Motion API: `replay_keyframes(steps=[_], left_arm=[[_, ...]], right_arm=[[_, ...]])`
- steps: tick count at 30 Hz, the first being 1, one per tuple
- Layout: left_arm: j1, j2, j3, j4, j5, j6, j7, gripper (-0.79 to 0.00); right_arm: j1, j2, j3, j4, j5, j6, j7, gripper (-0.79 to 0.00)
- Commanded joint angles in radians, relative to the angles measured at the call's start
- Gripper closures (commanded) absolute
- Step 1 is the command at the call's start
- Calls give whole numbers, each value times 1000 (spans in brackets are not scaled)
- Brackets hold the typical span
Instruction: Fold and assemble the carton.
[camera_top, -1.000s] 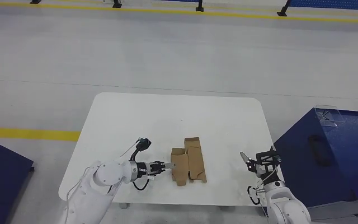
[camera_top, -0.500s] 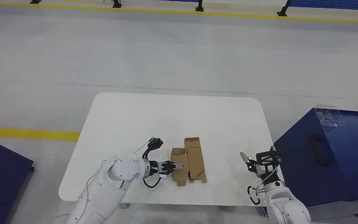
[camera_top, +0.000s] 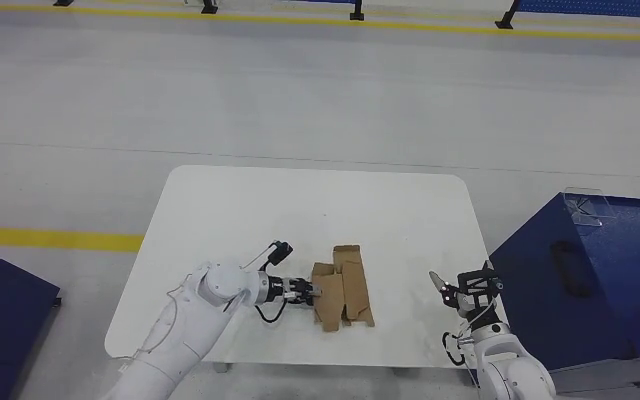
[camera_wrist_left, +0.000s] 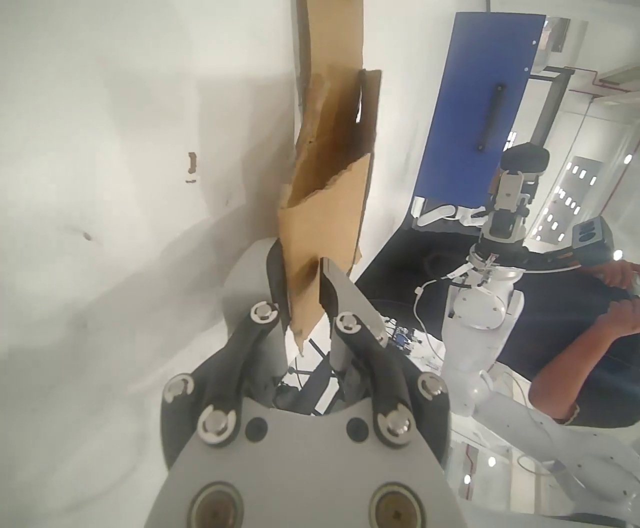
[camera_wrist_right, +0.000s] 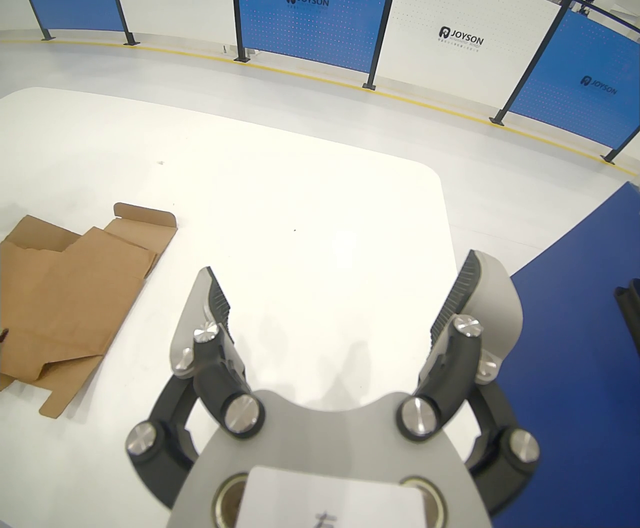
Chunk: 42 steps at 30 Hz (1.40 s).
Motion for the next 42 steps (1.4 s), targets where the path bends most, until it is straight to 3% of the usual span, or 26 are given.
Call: replay_keyframes(steps=[1, 5, 9, 13, 17, 20, 30, 34, 38, 42], left_arm=[[-16, -9, 3, 36, -55, -28, -43, 0], [-38, -10, -21, 70, -143, -97, -128, 0], [-25, 18, -94, -14, -197, -155, -225, 0], [84, 75, -239, -270, -218, -149, -289, 0], [264, 126, -404, -573, -178, -128, -263, 0], [357, 145, -474, -701, -195, -83, -280, 0], [357, 145, -474, -701, -195, -83, -280, 0], [370, 145, -473, -695, -218, -77, -255, 0], [383, 146, -476, -666, -268, -96, -228, 0], [380, 149, -479, -653, -303, -104, -215, 0]], right_arm=[[0, 0, 0, 0, 0, 0, 0, -785], [0, 0, 0, 0, 0, 0, 0, -785], [0, 0, 0, 0, 0, 0, 0, -785], [0, 0, 0, 0, 0, 0, 0, -785], [0, 0, 0, 0, 0, 0, 0, -785], [0, 0, 0, 0, 0, 0, 0, -785], [-1, -1, -2, 4, 14, -4, 7, -785], [42, -13, -19, -37, 338, -80, 114, -785], [89, -23, -9, -120, 834, -122, 344, -785], [128, -18, 60, -159, 1336, -60, 662, -785]])
